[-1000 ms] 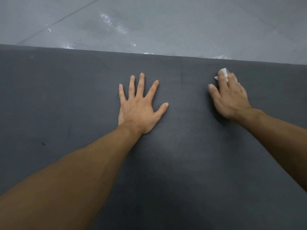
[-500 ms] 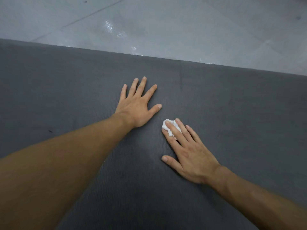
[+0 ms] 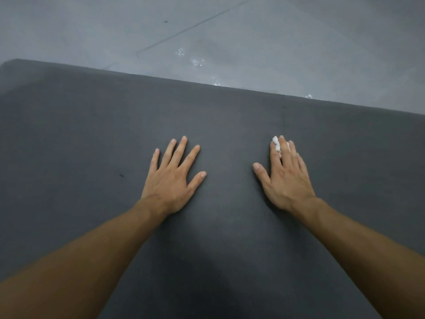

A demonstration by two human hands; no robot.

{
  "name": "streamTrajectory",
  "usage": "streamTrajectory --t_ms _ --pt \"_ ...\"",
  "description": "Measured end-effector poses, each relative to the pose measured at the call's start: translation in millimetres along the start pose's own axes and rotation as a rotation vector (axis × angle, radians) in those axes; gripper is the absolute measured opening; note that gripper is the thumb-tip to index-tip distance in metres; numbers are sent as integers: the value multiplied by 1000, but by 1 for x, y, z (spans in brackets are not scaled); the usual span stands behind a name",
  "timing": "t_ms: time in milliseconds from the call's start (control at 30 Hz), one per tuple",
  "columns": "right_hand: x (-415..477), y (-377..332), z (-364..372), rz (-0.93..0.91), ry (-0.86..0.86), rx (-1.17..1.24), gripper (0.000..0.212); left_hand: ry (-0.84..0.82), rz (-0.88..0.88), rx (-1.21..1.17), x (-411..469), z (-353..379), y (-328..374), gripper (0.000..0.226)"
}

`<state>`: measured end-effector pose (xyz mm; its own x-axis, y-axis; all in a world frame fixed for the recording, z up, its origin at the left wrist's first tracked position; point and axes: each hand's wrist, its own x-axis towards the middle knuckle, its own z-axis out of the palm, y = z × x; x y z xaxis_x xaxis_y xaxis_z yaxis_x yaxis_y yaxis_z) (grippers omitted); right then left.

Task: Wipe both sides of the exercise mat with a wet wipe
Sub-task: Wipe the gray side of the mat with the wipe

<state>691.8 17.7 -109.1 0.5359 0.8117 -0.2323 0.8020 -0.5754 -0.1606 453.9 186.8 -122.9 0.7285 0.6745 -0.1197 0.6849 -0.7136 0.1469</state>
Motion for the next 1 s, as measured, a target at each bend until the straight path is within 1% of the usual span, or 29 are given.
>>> streamTrajectory --t_ms 33,67,133,200,233,300,400,467,500,567,633,667,733,800,833,900,1000 --pt "-6 -11 1 -34 -7 8 94 7 -16 1 -6 0 -6 74" --pt "-15 -22 2 -109 -21 7 92 13 -29 5 -12 -1 -13 74" --pt "-41 -47 8 -355 -82 -5 87 30 -56 3 -23 -1 -27 74" --pt "-72 -74 19 -627 -149 -65 85 50 -85 0 -36 -2 -44 73" --pt "-85 -84 26 -735 -160 -102 84 54 -98 2 -42 -2 -52 73" --pt "-97 -95 35 -855 -165 -148 84 46 -130 5 -53 -4 -67 72" --pt "-80 -92 30 -884 -140 -193 82 31 -191 -6 -68 -5 -79 72" --pt "-56 -86 21 -815 -132 -220 82 21 -233 -29 -77 -3 -81 72" --pt "-40 -83 18 -743 -129 -221 82 17 -252 -41 -80 -3 -80 72" --pt "-6 -76 8 -537 -101 -197 84 2 -280 -56 -84 -2 -76 72" --pt "23 -70 -3 -355 -83 -133 86 -8 -298 -67 -86 -2 -72 73" --pt "34 -69 -7 -289 -105 -97 86 -11 -304 -74 -88 -3 -69 73" --pt "42 -72 -12 -221 -148 -44 86 -20 -305 -83 -91 -3 -65 73" --pt "33 -84 -10 -249 -167 -11 86 -30 -301 -80 -96 -2 -61 71" --pt "24 -91 -7 -311 -174 -15 85 -27 -295 -76 -99 -1 -59 69" --pt "-2 -102 4 -508 -179 -64 85 -20 -275 -67 -105 0 -58 67" --pt "-43 -110 20 -820 -188 -127 78 -32 -221 -50 -116 2 -60 68"
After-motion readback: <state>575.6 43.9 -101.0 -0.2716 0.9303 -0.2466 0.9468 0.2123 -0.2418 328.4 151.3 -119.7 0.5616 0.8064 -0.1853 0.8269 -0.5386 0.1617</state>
